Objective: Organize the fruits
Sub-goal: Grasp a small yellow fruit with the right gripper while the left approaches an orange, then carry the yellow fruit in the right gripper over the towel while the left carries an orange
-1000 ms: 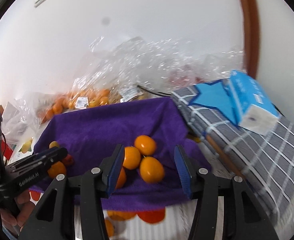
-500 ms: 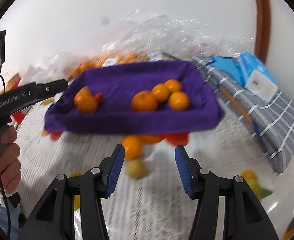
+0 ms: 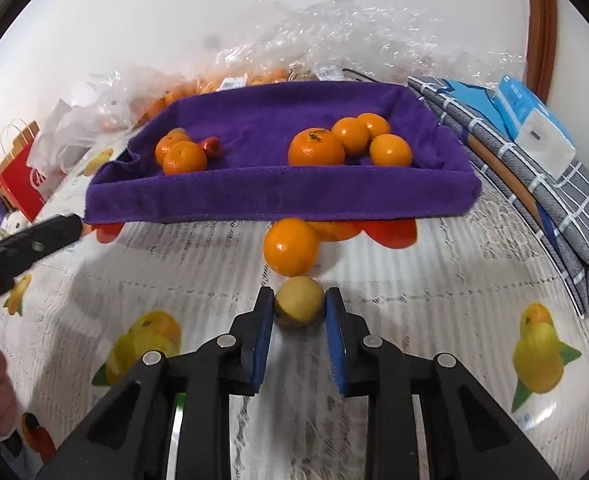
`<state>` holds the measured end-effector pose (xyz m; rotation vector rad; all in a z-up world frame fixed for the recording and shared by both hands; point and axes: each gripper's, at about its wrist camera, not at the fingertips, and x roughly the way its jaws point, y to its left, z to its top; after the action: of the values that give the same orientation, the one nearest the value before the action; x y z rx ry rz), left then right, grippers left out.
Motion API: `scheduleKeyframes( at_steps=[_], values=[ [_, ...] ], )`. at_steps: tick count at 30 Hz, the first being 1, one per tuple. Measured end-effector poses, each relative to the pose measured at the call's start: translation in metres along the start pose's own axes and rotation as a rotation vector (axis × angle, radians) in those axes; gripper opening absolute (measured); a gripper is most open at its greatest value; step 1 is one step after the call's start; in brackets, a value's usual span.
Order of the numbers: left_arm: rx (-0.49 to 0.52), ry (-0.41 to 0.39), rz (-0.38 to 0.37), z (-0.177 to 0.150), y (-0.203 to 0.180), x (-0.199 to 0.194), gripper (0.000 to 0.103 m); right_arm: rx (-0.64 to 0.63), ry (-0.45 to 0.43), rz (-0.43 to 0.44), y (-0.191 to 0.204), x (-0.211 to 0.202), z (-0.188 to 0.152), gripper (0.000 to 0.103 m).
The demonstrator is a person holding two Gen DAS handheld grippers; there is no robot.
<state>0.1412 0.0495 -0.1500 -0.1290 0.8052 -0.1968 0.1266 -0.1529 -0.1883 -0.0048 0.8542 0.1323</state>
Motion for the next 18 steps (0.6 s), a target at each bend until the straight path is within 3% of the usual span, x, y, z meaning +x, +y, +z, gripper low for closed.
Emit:
scheduleKeyframes(
  at_steps=[8, 14, 18],
  values=[
    [0.057, 0.095, -0.109, 0.003, -0.067, 0.04, 0.047, 0.017, -0.062, -0.07, -0.041, -0.043, -0.014, 0.026],
    [0.055, 0.152, -0.146, 0.002, -0.102, 0.067, 0.047, 0.039, -0.089, -0.067, -0.064, -0.066, -0.025, 0.026],
    [0.078, 0.15, -0.128, 0.003, -0.117, 0.077, 0.047, 0.074, -0.108, -0.055, -0.077, -0.074, -0.027, 0.026]
  ],
)
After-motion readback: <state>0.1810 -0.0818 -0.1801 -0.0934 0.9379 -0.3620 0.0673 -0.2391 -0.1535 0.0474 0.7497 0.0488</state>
